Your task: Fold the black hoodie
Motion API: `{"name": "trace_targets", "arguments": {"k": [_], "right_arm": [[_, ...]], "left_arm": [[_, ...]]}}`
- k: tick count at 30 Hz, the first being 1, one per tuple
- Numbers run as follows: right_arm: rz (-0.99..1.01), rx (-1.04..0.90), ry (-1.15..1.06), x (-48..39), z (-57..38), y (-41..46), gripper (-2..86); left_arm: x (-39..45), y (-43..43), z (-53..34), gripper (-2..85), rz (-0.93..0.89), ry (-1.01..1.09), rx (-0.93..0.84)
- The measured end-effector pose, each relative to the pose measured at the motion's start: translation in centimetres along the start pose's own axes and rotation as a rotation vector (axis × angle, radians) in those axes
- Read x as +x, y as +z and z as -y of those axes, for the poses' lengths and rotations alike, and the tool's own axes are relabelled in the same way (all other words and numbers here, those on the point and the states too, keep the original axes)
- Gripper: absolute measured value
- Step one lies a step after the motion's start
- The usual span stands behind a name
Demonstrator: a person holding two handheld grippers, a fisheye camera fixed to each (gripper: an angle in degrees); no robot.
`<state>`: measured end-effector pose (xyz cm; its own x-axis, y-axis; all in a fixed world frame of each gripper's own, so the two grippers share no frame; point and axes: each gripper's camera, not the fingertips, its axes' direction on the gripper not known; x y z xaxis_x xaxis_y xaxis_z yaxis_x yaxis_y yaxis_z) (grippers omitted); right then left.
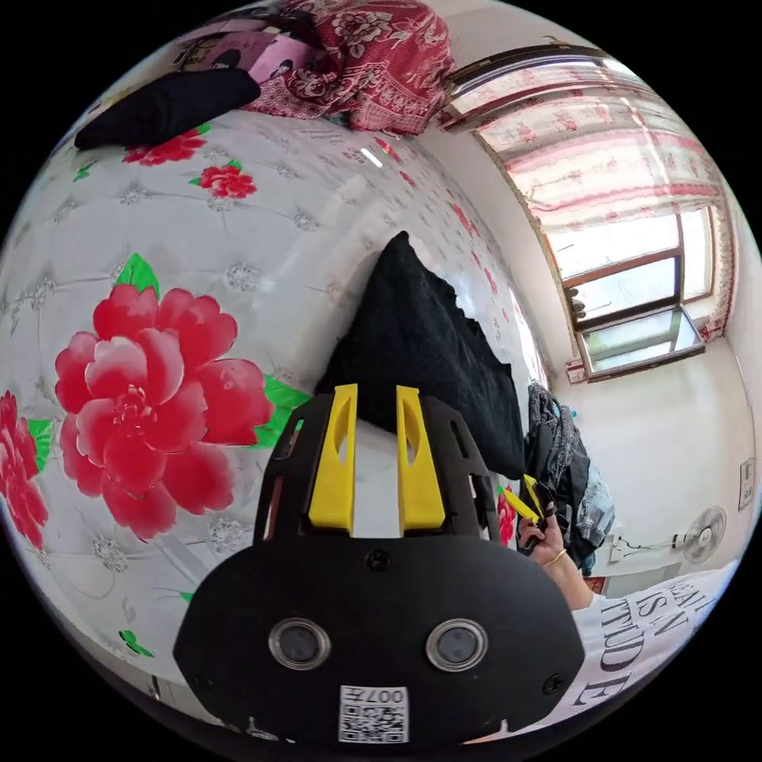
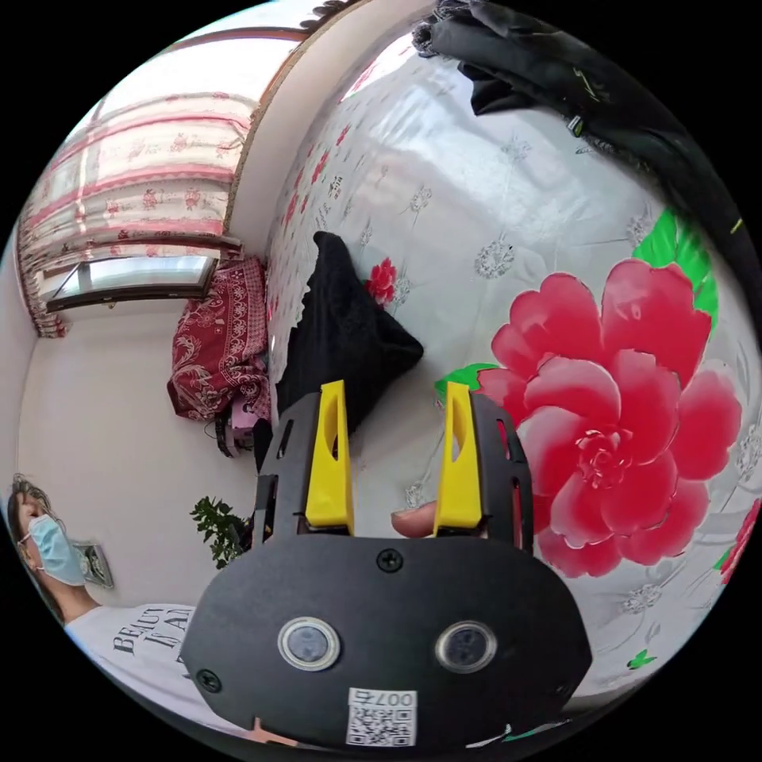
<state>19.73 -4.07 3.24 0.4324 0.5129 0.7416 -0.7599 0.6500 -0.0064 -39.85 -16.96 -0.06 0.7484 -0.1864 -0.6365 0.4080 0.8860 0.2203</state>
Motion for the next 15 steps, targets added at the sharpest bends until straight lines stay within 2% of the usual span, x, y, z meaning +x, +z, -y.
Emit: {"name": "trace_targets", "arguments": {"k": [4, 8, 9, 10, 12, 15], "right_arm": [[0.069, 0.002, 0.06, 1.2, 1.8, 0.8, 12.0], [0.244, 0.04, 0.229, 5.2, 1.9, 0.7, 10.0], [0.299, 0.052, 0.262, 6.1, 1.7, 0.5, 9.2], [0.305, 0.069, 0.273, 6.4, 1.6, 0.0, 8.3], [0.287, 0.074, 0.248, 5.9, 1.8, -0.7, 7.2], [0.217, 0.067, 0.164, 3.1, 2.6, -1.9, 5.7]], "left_arm": [[9.8, 5.6, 0.9, 7.8, -0.044, 0.328, -0.089], [13.8, 12.8, -0.5, 7.4, -0.038, 0.417, -0.223], [13.7, 15.7, -1.2, 6.7, 0.031, 0.416, -0.297], [13.2, 17.6, -2.0, 5.6, 0.117, 0.407, -0.322], [13.3, 17.4, -2.7, 2.8, 0.134, 0.441, -0.245], [14.7, 17.1, -2.7, 2.1, 0.171, 0.484, -0.293]]}}
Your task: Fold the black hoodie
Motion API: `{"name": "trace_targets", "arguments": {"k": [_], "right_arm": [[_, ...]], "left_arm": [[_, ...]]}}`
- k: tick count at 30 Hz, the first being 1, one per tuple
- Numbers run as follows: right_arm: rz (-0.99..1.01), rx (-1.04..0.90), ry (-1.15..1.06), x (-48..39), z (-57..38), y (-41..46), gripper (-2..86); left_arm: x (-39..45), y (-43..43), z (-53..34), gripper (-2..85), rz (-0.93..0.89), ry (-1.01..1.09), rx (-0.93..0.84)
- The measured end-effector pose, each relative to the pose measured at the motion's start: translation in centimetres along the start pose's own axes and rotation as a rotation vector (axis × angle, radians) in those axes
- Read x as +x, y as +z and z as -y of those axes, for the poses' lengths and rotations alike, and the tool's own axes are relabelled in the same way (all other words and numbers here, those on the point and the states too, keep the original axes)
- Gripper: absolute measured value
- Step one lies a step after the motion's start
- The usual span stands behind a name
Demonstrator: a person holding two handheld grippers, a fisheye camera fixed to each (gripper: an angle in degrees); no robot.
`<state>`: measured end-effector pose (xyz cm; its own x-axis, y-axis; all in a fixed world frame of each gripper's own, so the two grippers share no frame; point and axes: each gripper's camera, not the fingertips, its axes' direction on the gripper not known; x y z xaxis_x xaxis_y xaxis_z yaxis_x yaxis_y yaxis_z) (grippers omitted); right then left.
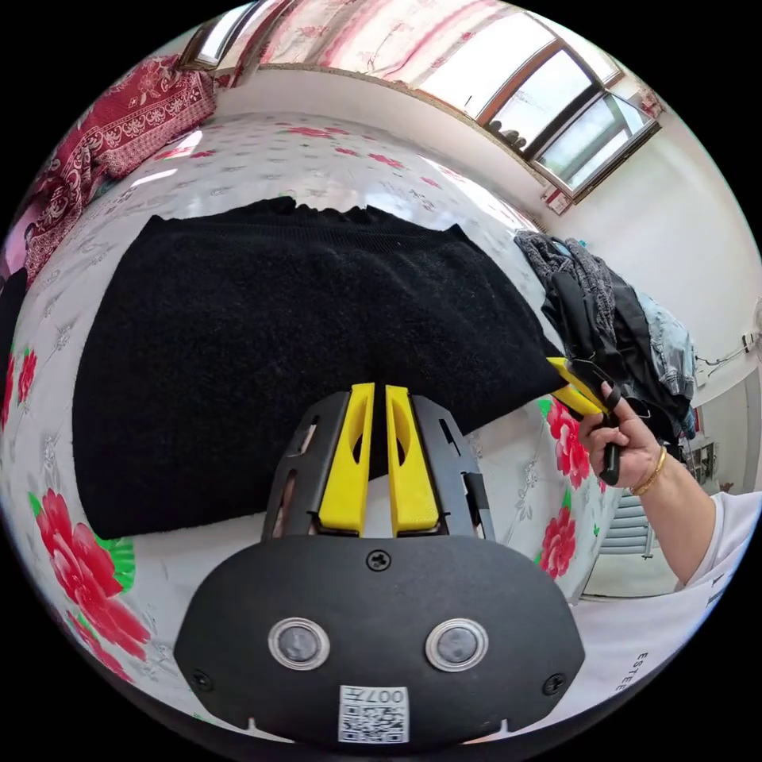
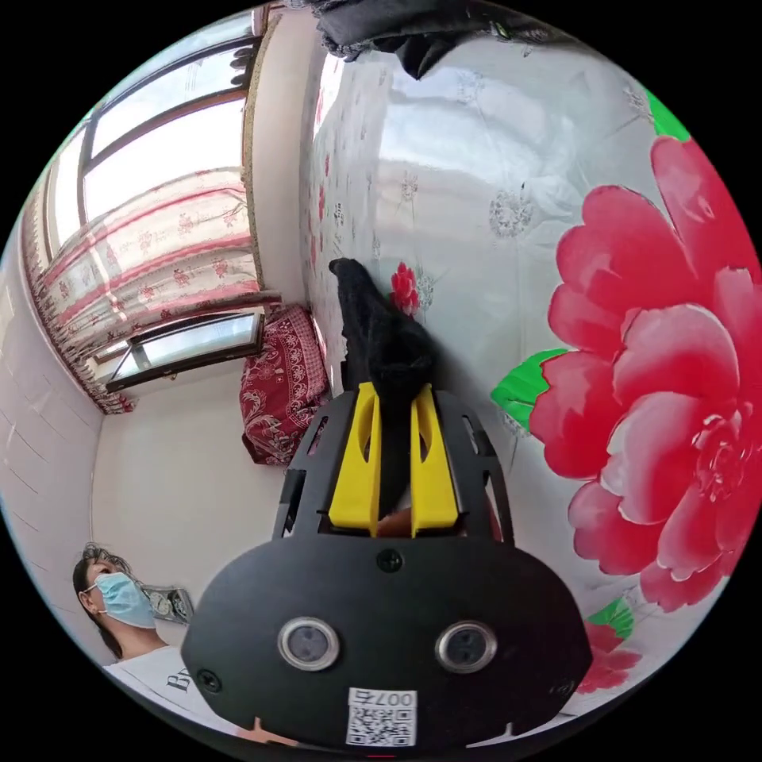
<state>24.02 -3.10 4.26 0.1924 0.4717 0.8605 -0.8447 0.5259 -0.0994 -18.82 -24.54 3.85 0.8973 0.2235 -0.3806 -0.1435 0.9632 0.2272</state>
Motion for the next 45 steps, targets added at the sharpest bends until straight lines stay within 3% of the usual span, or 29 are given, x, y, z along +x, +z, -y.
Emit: {"name": "trace_targets", "arguments": {"k": [5, 10, 13, 20, 26, 28, 33, 36, 39, 45], "right_arm": [[-0.099, -0.051, -0.369, -11.8, -0.4, 1.9, 4.1], [-0.253, -0.311, -1.033, -27.6, -9.4, 12.8, 3.9], [-0.272, -0.511, -1.275, -29.6, -17.2, 20.8, 4.5], [-0.466, -0.946, -1.182, -19.1, -25.6, 35.9, 7.0], [-0.248, -0.699, -1.084, -21.7, -19.5, 28.0, 10.4], [-0.318, -0.544, -0.951, -20.2, -14.5, 23.9, 11.3], [-0.34, -0.549, -0.538, -12.2, -7.7, 20.8, 12.1], [-0.255, -0.583, -0.468, -10.6, -6.9, 23.3, 12.1], [-0.275, -0.603, -0.577, -13.0, -6.7, 28.3, 12.0], [-0.254, -0.55, -0.693, -20.9, -2.6, 44.4, 12.4]], "left_arm": [[-1.1, -3.2, -2.9, 4.5, -0.037, -0.023, 0.029], [-5.0, -7.4, -9.5, 7.2, -0.004, -0.169, 0.03], [-7.6, -9.4, -13.2, 7.3, -0.007, -0.272, 0.039], [-12.9, -11.0, -18.2, 7.4, -0.116, -0.537, 0.118], [-14.7, -9.6, -18.1, 10.3, -0.306, -0.579, 0.158], [-14.8, -8.2, -16.8, 11.1, -0.37, -0.57, 0.134], [-13.9, -5.4, -13.2, 11.1, -0.402, -0.526, 0.104], [-13.5, -3.9, -10.8, 10.0, -0.375, -0.5, 0.099], [-13.7, -3.4, -7.8, 8.4, -0.324, -0.468, 0.1], [-19.6, -4.6, 5.2, 8.6, 0.076, -0.373, 0.188]]}}
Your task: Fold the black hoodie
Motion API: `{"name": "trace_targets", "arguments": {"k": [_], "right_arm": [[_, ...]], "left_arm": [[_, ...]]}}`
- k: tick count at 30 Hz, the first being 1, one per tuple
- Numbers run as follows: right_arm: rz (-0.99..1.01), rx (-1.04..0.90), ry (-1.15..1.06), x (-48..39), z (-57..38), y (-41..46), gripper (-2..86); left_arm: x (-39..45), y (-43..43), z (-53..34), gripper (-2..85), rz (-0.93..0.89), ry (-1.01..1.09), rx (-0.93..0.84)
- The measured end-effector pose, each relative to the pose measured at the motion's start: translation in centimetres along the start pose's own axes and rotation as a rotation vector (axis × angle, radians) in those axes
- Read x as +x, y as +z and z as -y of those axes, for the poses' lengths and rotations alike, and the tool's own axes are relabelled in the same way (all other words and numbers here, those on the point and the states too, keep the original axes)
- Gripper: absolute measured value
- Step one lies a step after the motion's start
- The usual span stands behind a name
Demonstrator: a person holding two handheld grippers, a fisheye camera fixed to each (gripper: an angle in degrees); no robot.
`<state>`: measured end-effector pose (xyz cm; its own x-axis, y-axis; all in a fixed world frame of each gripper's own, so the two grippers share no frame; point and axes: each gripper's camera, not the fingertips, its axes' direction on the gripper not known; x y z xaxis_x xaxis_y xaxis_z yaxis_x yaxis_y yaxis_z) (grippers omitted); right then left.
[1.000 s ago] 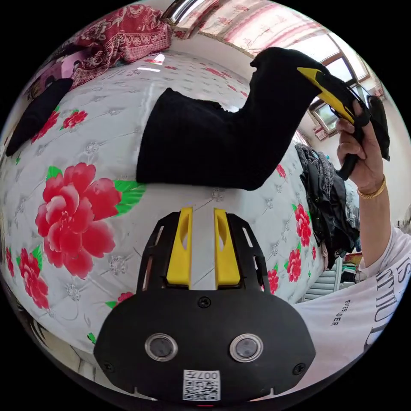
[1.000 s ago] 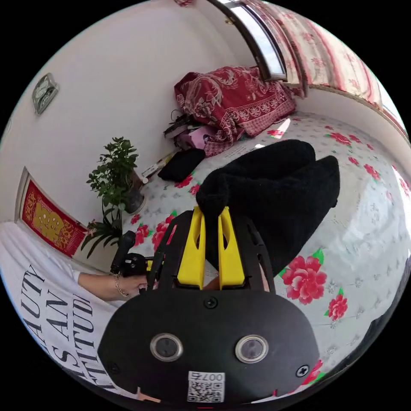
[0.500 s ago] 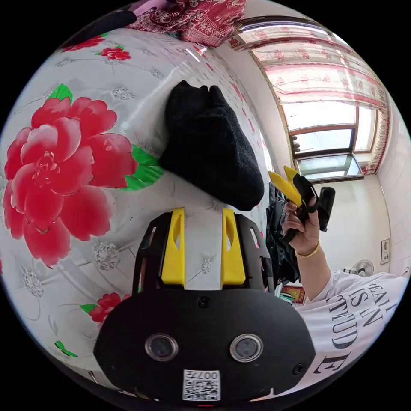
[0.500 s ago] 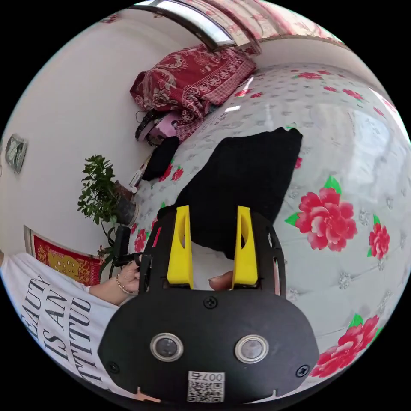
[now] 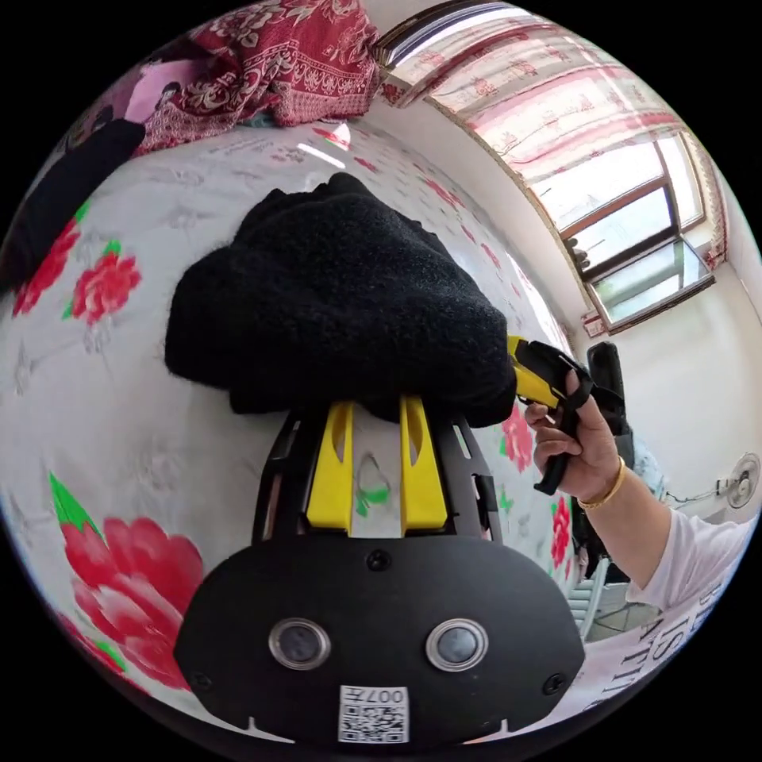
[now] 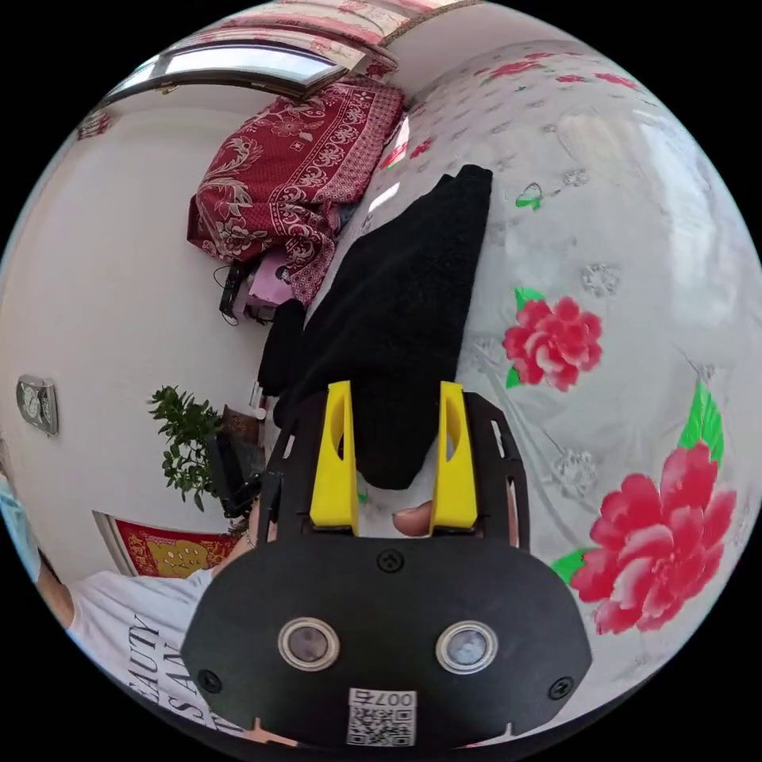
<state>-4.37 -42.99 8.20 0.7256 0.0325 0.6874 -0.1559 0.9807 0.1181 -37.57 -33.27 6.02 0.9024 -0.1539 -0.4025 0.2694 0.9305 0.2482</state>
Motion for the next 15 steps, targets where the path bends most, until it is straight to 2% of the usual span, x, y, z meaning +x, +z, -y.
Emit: {"name": "trace_targets", "arguments": {"k": [3, 5, 7, 9, 11, 15], "right_arm": [[-0.254, 0.024, -0.163, -4.2, 4.5, 1.6, 12.6], [-0.332, 0.005, -0.276, -6.1, 4.2, 1.7, 12.5], [-0.402, -0.029, -0.409, -7.0, -0.1, 1.2, 12.5], [-0.467, -0.075, -0.444, -6.3, -5.0, 0.5, 12.3], [-0.521, -0.1, -0.42, -4.7, -10.7, -1.4, 12.1], [-0.667, -0.074, -0.076, 1.5, -22.8, -10.2, 11.9]], "left_arm": [[-0.9, 0.3, 4.6, 9.6, 0.122, -0.003, -0.038], [-0.7, -0.3, 4.0, 9.8, 0.151, -0.01, -0.046], [1.1, -1.0, -0.1, 9.9, 0.199, 0.066, -0.049], [3.4, -1.3, -4.7, 9.7, 0.242, 0.139, -0.094], [6.0, -1.9, -9.7, 9.1, 0.27, 0.206, -0.135], [12.2, -3.5, -18.0, 7.1, 0.348, 0.345, -0.262]]}}
